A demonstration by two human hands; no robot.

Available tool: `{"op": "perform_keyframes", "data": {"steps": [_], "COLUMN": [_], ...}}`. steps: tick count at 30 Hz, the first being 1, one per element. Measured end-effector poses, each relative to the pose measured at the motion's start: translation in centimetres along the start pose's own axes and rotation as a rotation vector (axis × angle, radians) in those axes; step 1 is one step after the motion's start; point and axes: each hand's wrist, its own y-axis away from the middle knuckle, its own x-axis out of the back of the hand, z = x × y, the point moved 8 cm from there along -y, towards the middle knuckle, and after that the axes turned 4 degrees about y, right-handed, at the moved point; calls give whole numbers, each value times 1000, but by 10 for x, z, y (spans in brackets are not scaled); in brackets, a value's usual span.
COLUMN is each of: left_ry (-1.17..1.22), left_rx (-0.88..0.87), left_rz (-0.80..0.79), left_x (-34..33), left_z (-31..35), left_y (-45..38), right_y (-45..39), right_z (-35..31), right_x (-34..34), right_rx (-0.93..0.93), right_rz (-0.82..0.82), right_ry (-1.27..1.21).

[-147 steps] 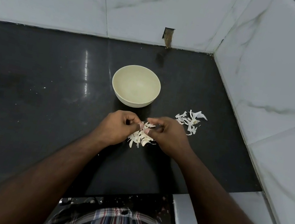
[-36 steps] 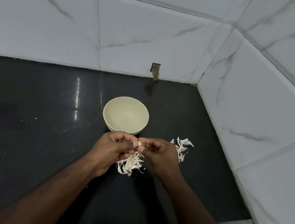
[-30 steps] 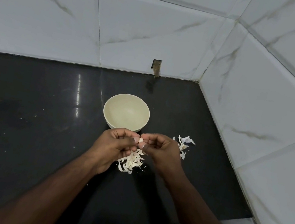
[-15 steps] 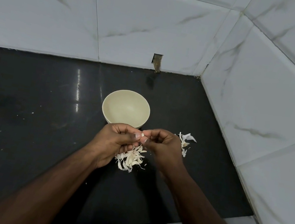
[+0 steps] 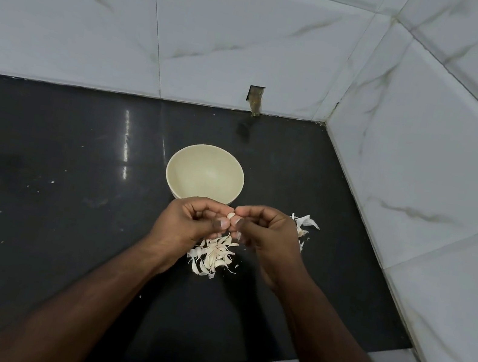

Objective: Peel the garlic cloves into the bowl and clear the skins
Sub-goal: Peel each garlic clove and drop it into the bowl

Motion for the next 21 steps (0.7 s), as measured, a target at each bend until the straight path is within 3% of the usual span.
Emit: {"op": "perform_keyframes", "data": {"steps": [15, 21], "left_ry": [-304, -284], "left_rx": [-178, -168], "left_rz": [93, 91], "left_x": [1, -1], "left_z": [13, 14], "left_y": [6, 8], "right_y": [-2, -1], "right_z": [5, 6], "right_x": [3, 3], "right_rx": [-162, -186], "right_rz": [-58, -69], "right_ry": [128, 107]}}
